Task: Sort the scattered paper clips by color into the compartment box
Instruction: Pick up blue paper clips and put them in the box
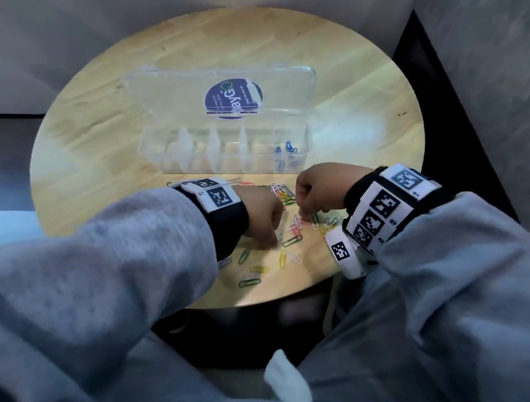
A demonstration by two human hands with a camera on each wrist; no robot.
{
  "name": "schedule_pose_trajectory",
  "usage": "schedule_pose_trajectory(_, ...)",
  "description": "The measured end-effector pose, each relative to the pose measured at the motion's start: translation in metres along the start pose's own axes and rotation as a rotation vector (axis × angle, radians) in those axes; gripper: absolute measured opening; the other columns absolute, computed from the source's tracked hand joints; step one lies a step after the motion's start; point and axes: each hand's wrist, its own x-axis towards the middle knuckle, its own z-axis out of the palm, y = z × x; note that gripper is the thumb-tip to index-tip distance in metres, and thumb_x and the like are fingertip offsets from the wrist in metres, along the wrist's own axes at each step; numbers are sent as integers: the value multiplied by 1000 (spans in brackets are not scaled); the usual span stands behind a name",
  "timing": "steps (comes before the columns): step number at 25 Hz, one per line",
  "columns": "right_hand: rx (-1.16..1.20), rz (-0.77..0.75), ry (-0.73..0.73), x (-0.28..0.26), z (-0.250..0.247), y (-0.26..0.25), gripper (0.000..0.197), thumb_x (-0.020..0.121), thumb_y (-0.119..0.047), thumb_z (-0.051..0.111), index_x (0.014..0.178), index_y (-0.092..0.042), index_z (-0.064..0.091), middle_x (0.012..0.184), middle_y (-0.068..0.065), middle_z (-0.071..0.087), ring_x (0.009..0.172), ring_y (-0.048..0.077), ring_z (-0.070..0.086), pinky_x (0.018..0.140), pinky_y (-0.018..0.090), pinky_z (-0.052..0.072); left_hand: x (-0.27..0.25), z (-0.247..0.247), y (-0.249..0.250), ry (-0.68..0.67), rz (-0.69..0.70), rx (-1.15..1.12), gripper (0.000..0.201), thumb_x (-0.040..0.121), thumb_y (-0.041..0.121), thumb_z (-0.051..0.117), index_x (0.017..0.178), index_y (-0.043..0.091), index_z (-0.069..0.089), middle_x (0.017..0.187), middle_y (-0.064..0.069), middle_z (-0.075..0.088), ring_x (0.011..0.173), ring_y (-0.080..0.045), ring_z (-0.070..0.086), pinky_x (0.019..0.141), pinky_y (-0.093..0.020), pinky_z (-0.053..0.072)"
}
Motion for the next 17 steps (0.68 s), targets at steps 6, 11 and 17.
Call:
schedule_pose_trajectory(6, -165, -9, 28, 12, 17, -7, 28, 79, -21, 70, 103, -11, 64, 98, 4, 64, 86, 20, 56, 65, 27, 41, 6, 9, 1, 5, 39, 18, 13, 76, 25, 72, 80, 27, 60, 82, 7, 58, 76, -16, 52, 48, -21, 30)
schedule_pose_trajectory(11, -271, -3, 22, 25, 23, -6, 24, 82, -19, 66, 102, -6, 66, 103, 10, 68, 95, 26, 64, 69, 27, 43, 11, 13, -1, -11, 37, 2, 8, 74, 25, 73, 74, 25, 64, 79, 6, 62, 75, -17, 54, 50, -22, 32)
schedule_pose_trajectory(17, -272, 0, 43, 26, 23, -6, 24, 83, -8, 56, 105, -7, 65, 108, 10, 66, 95, 25, 62, 68, 27, 43, 9, 8, -7, 31, 36, -72, 13, 78, 27, 70, 73, 23, 59, 71, 6, 57, 69, -14, 52, 51, -19, 33)
